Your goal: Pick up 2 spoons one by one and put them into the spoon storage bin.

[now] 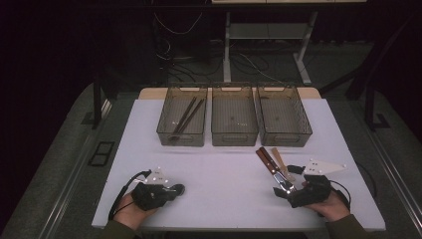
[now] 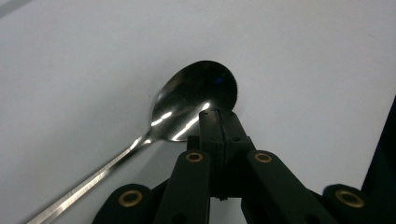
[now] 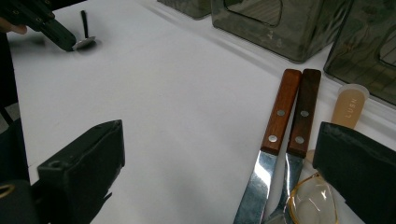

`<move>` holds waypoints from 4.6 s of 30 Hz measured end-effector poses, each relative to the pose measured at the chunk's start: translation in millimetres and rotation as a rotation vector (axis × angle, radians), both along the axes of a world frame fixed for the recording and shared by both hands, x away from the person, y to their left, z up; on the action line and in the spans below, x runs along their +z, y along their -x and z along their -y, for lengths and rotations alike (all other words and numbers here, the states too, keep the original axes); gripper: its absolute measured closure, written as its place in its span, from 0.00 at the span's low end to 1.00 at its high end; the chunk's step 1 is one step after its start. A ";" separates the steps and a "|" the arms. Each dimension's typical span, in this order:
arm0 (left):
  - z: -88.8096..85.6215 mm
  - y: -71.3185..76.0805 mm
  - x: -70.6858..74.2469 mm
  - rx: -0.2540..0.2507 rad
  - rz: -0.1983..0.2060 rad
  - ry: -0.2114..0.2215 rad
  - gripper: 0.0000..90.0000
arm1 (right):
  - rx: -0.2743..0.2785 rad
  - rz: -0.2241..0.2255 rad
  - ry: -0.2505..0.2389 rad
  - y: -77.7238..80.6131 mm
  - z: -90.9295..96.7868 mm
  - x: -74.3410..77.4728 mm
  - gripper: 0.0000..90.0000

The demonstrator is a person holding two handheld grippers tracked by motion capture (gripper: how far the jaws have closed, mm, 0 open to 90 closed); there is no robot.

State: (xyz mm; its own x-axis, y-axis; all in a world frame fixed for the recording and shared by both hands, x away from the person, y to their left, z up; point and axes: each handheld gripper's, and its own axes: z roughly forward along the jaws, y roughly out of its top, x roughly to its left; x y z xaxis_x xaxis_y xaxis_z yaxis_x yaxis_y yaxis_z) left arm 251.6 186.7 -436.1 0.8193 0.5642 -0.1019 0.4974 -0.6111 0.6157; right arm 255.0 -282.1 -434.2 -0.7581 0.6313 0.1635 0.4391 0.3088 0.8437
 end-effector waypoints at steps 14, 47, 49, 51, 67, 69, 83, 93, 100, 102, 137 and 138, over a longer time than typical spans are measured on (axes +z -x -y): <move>9.4 -9.8 0.5 -0.021 0.011 0.002 0.99 | -0.003 -0.003 -0.003 0.2 0.6 0.0 0.03; -5.4 -33.9 -3.0 -0.005 0.040 0.055 0.55 | -0.001 -0.006 0.002 0.9 -0.1 -0.8 0.03; -4.6 -33.4 -3.6 0.000 0.035 0.055 0.55 | 0.000 -0.005 0.002 0.9 -0.2 -0.8 0.03; -3.7 -33.2 -3.8 0.002 0.036 0.057 0.55 | 0.000 -0.006 0.003 0.9 -0.3 -0.8 0.03; -1.3 -32.8 -4.4 -0.051 0.037 0.036 0.60 | -0.001 -0.005 0.002 1.0 -0.2 -0.6 0.03; -1.4 -32.6 -4.3 -0.056 0.038 0.034 0.60 | -0.001 -0.005 0.002 1.0 -0.2 -0.6 0.03; -4.8 -27.3 -4.5 -0.048 0.023 0.049 0.60 | -0.003 -0.002 0.000 1.3 0.3 -0.2 0.03; -6.7 -26.9 -3.5 -0.047 0.030 0.033 0.63 | -0.003 -0.003 0.000 1.2 0.3 -0.2 0.03; -7.6 -24.6 4.1 -0.051 0.062 0.076 0.65 | -0.003 -0.003 0.000 1.1 0.5 -0.1 0.03; -6.4 -21.0 6.5 -0.058 0.069 0.086 0.70 | -0.004 -0.003 0.000 1.2 0.6 -0.1 0.03; 20.6 -50.0 -3.0 -0.142 0.008 0.038 0.99 | -0.007 -0.004 0.001 0.9 1.0 -0.3 0.03; 20.7 -51.7 -2.9 -0.126 0.004 0.044 0.99 | -0.007 -0.003 0.001 0.8 1.1 -0.3 0.03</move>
State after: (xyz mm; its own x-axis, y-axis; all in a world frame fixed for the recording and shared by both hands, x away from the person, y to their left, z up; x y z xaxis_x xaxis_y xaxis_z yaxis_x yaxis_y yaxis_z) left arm 303.2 166.0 -439.0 0.8841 0.4515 -0.1208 0.4156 -0.6413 0.6450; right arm 254.3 -283.2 -434.5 -0.7534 0.6364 0.1655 0.4438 0.3064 0.8421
